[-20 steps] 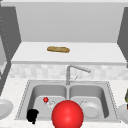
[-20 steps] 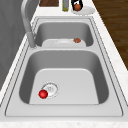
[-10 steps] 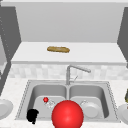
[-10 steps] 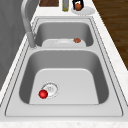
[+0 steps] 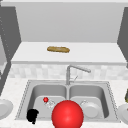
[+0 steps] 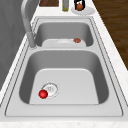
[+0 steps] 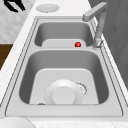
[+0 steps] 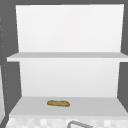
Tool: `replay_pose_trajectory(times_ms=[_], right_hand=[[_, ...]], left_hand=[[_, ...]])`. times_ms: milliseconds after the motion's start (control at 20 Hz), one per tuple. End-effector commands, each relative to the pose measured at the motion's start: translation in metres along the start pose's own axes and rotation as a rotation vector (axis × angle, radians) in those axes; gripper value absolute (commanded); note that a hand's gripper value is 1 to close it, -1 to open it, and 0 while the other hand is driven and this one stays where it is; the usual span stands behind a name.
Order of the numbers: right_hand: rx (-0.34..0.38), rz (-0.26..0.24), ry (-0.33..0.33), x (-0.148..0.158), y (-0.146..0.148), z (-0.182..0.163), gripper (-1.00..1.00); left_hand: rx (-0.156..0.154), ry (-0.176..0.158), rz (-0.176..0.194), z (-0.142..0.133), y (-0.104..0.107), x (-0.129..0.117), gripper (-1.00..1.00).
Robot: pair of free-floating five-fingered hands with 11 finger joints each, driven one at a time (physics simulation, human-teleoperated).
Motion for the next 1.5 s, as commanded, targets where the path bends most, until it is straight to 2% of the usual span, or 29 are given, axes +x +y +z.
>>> replay_pose_trajectory(times_ms=[0, 300, 350, 550, 650, 1200, 1450], right_hand=[[0.032, 0.072, 0.029, 0.011, 0.002, 0.001, 1.0], [0.03, 0.165, 0.06, 0.018, -0.021, 0.013, 1.0], [0.03, 0.18, 0.065, 0.019, -0.024, 0.016, -1.0], [0.082, 0.224, 0.076, 0.021, -0.033, 0.024, -1.0], [0.08, 0.237, 0.081, 0.022, -0.037, 0.031, -1.0], [0.095, 0.401, 0.147, 0.034, -0.065, 0.048, -1.0], [0.095, 0.449, 0.162, 0.035, -0.083, 0.061, -1.0]], left_hand=[[0.0, 0.0, 0.0, 0.0, 0.0, 0.0, 0.0], [0.0, 0.0, 0.0, 0.0, 0.0, 0.0, 0.0], [0.0, 0.0, 0.0, 0.0, 0.0, 0.0, 0.0], [0.0, 0.0, 0.0, 0.0, 0.0, 0.0, 0.0], [0.0, 0.0, 0.0, 0.0, 0.0, 0.0, 0.0], [0.0, 0.0, 0.0, 0.0, 0.0, 0.0, 0.0], [0.0, 0.0, 0.0, 0.0, 0.0, 0.0, 0.0]])
